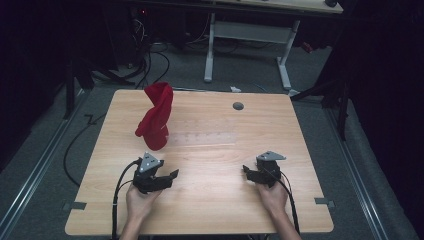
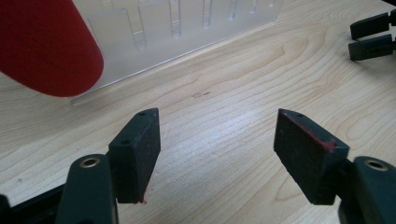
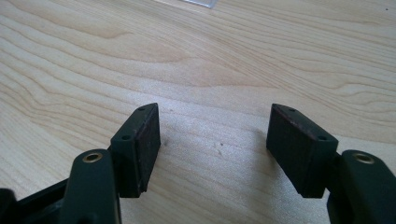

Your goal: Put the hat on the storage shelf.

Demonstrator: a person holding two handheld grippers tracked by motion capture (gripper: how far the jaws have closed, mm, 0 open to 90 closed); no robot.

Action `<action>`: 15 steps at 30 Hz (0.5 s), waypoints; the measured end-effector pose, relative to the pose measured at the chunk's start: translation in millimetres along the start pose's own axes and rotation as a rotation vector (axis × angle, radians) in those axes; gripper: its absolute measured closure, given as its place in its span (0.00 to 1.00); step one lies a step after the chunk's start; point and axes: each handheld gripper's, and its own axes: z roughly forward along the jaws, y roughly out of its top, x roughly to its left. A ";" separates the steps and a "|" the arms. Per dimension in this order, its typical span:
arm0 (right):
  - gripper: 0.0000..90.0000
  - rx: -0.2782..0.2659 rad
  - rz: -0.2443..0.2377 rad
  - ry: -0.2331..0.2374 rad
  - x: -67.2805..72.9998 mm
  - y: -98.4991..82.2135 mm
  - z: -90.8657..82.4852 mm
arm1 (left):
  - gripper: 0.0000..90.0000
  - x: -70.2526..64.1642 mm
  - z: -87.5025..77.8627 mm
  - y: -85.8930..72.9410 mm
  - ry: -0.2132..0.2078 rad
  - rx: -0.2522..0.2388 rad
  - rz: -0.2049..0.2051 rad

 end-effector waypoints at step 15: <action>0.39 0.000 0.000 0.001 0.1 0.0 0.0 | 0.36 -0.1 15.9 -11.4 0.012 0.041 0.001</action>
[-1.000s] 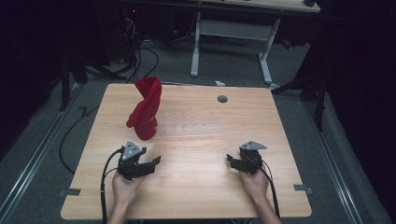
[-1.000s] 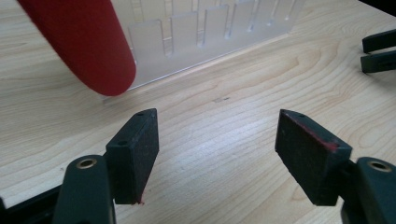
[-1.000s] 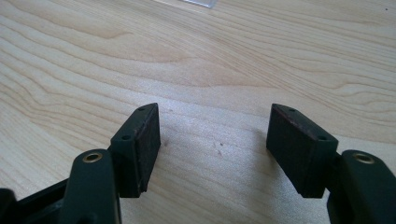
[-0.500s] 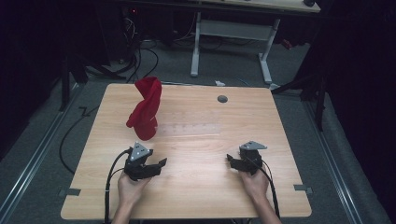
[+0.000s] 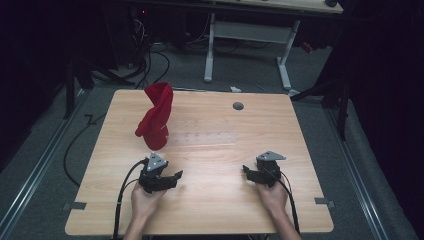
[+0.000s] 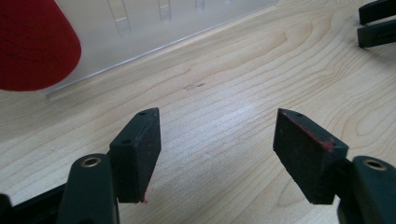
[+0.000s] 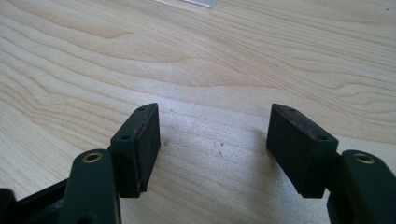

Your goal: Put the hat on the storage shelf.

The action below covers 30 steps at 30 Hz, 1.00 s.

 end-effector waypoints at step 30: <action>0.39 0.000 0.000 0.000 0.0 0.0 0.0 | 0.34 13.0 26.8 -17.3 0.116 0.030 0.083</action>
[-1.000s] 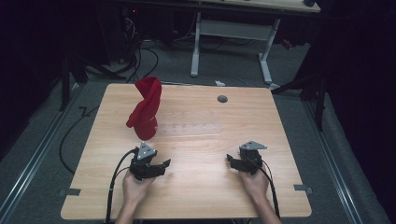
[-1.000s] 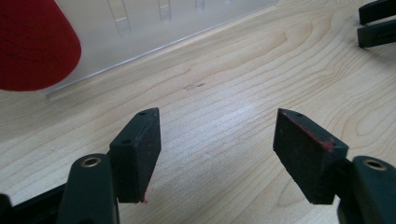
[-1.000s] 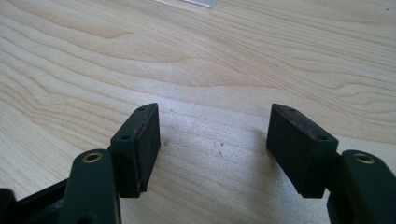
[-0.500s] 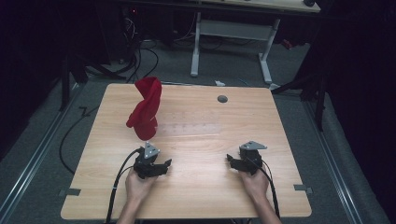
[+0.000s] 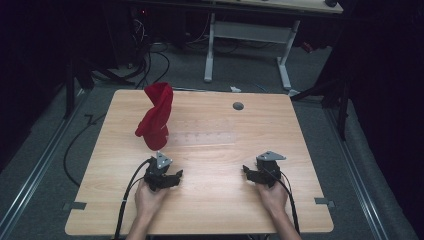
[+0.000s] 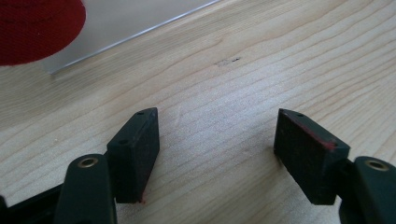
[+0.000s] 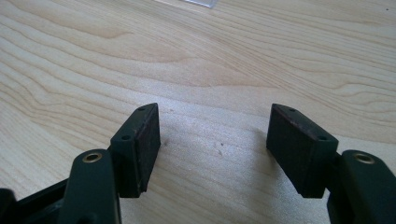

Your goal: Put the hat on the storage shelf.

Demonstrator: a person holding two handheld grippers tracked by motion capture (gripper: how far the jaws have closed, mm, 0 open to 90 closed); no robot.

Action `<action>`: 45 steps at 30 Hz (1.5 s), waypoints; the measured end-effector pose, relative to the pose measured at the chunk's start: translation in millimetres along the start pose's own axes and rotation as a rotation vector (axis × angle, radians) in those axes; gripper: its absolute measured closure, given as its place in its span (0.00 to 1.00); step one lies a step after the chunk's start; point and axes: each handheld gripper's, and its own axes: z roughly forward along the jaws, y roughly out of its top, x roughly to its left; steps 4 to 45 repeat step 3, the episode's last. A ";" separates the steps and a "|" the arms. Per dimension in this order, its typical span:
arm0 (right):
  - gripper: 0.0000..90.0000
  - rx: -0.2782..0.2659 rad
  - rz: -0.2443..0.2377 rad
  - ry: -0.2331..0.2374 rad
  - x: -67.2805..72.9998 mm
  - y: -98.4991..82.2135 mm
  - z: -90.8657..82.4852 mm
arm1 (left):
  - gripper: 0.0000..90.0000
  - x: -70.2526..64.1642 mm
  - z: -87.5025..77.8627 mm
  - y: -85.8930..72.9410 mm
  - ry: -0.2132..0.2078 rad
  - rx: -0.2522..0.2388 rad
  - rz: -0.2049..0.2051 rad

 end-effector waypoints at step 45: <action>0.39 0.000 -0.001 0.000 0.0 0.0 0.0 | 0.34 0.0 0.0 0.0 -0.002 0.002 0.000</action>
